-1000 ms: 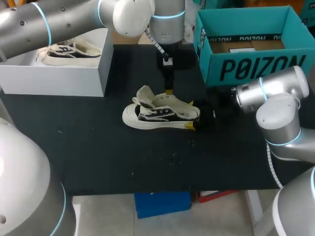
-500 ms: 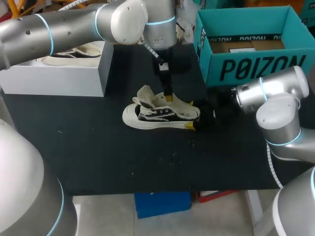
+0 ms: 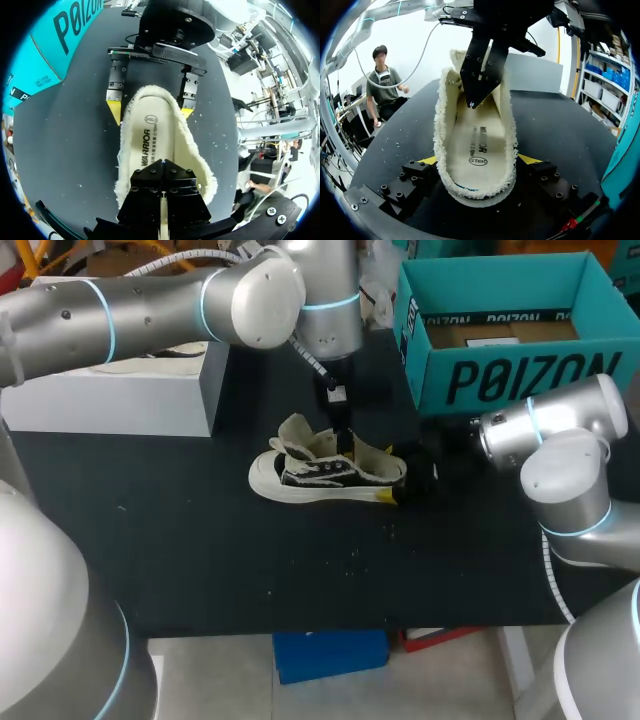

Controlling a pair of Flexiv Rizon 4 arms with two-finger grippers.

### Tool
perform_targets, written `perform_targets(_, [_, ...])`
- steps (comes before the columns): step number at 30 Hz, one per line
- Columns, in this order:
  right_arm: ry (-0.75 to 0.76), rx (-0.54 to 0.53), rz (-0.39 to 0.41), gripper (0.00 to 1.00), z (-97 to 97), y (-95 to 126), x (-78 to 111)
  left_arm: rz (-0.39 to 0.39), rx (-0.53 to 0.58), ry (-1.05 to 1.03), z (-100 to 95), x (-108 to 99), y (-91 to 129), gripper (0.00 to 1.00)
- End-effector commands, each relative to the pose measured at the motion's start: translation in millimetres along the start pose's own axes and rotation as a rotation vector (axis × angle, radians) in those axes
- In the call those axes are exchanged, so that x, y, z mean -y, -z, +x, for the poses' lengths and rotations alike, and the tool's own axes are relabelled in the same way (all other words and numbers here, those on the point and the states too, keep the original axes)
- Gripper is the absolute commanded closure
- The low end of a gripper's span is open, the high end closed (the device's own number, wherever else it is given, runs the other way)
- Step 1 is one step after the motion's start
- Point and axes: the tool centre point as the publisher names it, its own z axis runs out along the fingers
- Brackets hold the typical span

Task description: Take the shoe out of the shoebox, open the shoe tongue, remove and reinsert the insole, then place the shoe into the shoebox

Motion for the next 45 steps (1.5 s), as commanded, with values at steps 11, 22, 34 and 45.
perform_targets(11, [-0.001, 0.000, 0.001, 1.00, -0.8, -1.2, 0.4, -0.028, 0.002, -0.004, 13.3, -0.1, -27.9, 1.00])
perform_targets(22, [-0.001, 0.000, 0.001, 1.00, -0.8, -1.2, 0.4, -0.018, 0.003, 0.010, 12.7, -2.7, -44.9, 1.00])
perform_targets(34, [-0.001, 0.000, 0.001, 1.00, -0.8, -1.2, 0.4, 0.038, 0.005, -0.006, 10.1, 0.4, -50.5, 1.00])
perform_targets(45, [-0.001, 0.000, 0.001, 1.00, -0.8, -1.2, 0.4, 0.023, 0.050, -0.001, 10.4, 1.3, -52.9, 0.63])
